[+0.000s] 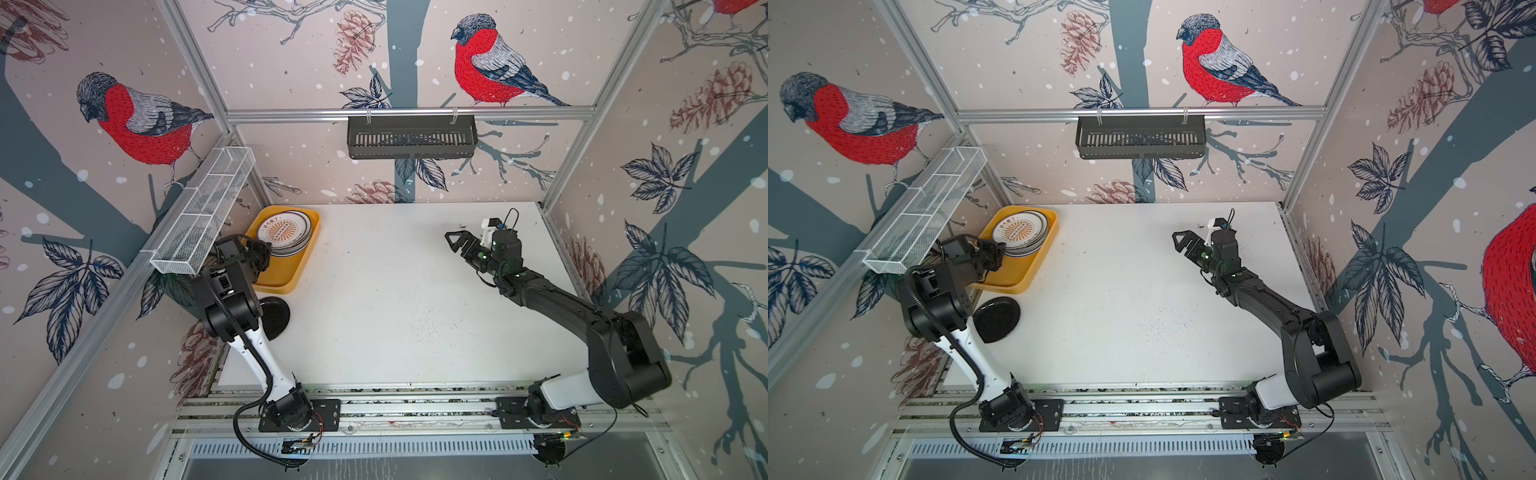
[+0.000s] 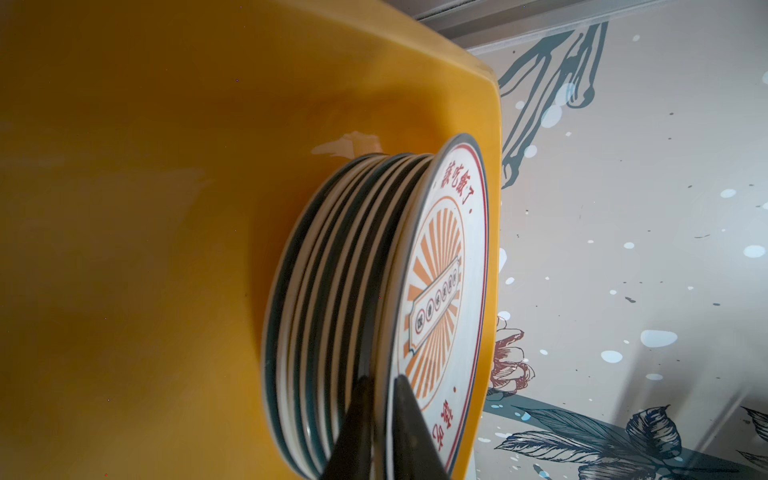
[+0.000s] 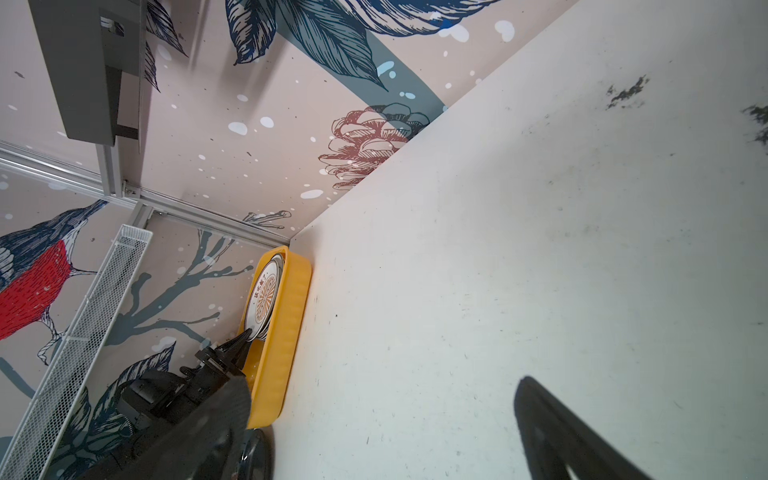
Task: Place the plates into the plastic bin on the countertop
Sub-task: 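Lower the sunburst plate onto the plate stack in the bin with the left gripper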
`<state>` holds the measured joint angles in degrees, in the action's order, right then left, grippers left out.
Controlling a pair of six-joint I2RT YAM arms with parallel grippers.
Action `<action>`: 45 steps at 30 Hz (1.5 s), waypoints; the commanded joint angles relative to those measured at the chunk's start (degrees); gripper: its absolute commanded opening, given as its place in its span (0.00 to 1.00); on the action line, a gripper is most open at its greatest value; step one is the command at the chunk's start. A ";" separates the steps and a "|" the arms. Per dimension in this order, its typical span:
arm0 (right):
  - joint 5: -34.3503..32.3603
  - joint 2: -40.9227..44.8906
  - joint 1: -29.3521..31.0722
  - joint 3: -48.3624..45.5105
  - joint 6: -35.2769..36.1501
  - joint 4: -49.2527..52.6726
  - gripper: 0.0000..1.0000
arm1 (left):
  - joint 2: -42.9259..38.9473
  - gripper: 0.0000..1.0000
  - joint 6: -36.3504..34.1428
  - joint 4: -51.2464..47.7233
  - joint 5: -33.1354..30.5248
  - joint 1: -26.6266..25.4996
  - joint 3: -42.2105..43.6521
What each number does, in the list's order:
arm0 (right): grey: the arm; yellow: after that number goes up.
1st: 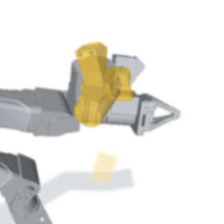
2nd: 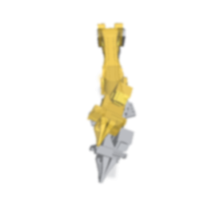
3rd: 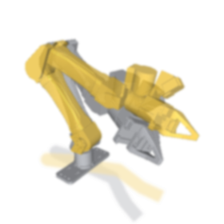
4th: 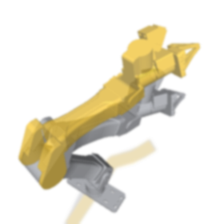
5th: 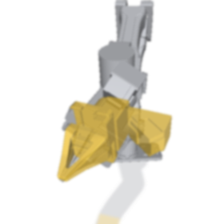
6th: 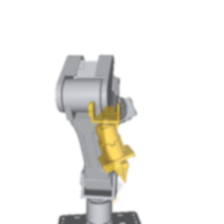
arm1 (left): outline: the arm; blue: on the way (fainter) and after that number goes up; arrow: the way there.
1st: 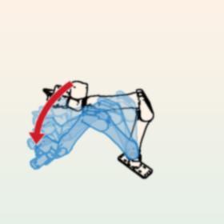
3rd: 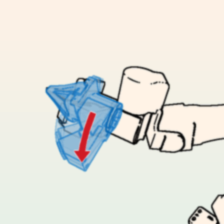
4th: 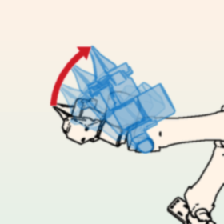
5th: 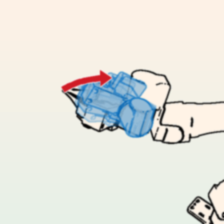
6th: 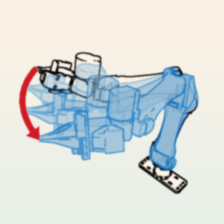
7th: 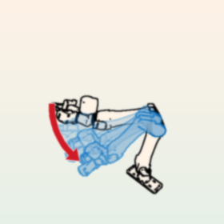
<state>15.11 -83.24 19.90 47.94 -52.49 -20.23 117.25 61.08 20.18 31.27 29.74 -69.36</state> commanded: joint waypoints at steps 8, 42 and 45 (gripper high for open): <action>0.45 -0.17 -0.25 -0.49 -0.73 -2.23 1.00 | 0.31 0.26 -5.18 -6.20 -2.48 -1.42 -4.31; 2.64 -2.11 -0.74 -0.92 -1.44 -3.77 1.00 | -3.43 0.40 -21.76 -25.27 -11.93 -5.39 -12.21; 2.64 -1.93 -0.72 -1.10 -1.39 -3.77 1.00 | -3.52 0.43 -22.38 -26.06 -12.02 -5.44 -12.61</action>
<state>17.19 -85.49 19.11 46.76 -53.82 -21.93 114.39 40.12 -5.34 19.46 24.40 -81.14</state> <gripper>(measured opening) 0.996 0.420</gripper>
